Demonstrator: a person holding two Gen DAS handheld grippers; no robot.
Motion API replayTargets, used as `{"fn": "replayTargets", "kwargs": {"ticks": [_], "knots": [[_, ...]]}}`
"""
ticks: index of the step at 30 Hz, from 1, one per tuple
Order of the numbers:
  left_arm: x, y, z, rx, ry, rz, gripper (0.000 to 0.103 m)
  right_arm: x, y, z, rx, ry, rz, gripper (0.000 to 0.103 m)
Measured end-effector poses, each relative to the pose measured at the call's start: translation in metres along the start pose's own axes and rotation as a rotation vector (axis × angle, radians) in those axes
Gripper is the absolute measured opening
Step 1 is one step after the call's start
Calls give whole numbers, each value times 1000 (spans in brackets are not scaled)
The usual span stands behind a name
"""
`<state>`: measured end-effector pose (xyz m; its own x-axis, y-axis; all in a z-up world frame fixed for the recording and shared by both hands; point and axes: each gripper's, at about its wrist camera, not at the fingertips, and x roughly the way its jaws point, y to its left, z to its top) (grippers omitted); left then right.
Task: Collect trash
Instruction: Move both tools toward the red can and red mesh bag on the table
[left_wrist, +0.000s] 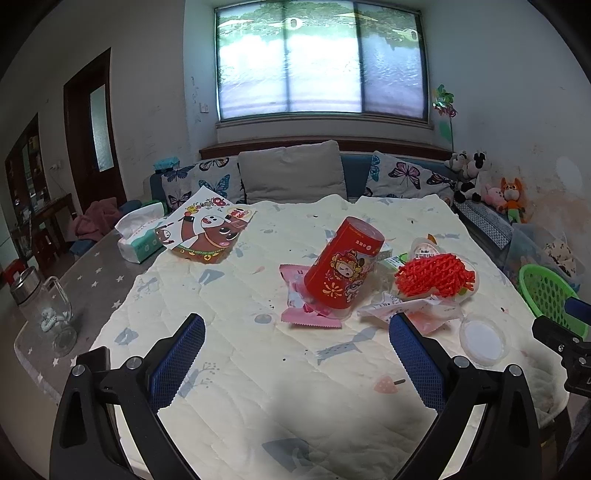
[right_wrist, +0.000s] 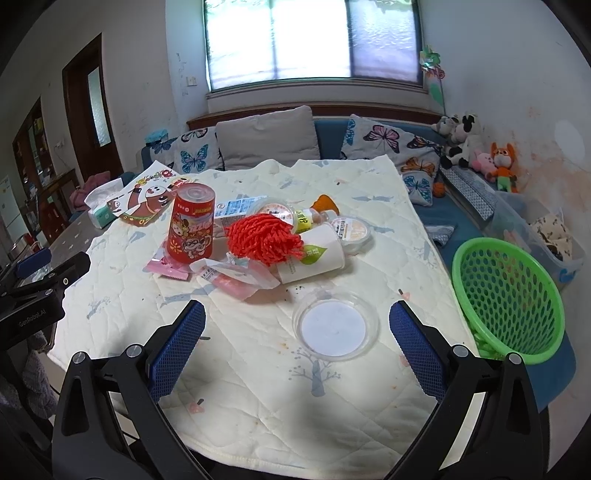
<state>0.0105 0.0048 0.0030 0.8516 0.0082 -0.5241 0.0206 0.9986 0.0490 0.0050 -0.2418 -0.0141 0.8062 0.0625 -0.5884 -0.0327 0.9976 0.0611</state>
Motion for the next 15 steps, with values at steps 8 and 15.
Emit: {"fn": "replayTargets", "kwargs": {"ticks": [8,15], "knots": [[5,-1,3,3,5,-3,97,0,-1,0,1,0,-1,99],[-1,-4,-2,7,-1,-6,97,-1,-3,0,4,1,-5,99]]}}
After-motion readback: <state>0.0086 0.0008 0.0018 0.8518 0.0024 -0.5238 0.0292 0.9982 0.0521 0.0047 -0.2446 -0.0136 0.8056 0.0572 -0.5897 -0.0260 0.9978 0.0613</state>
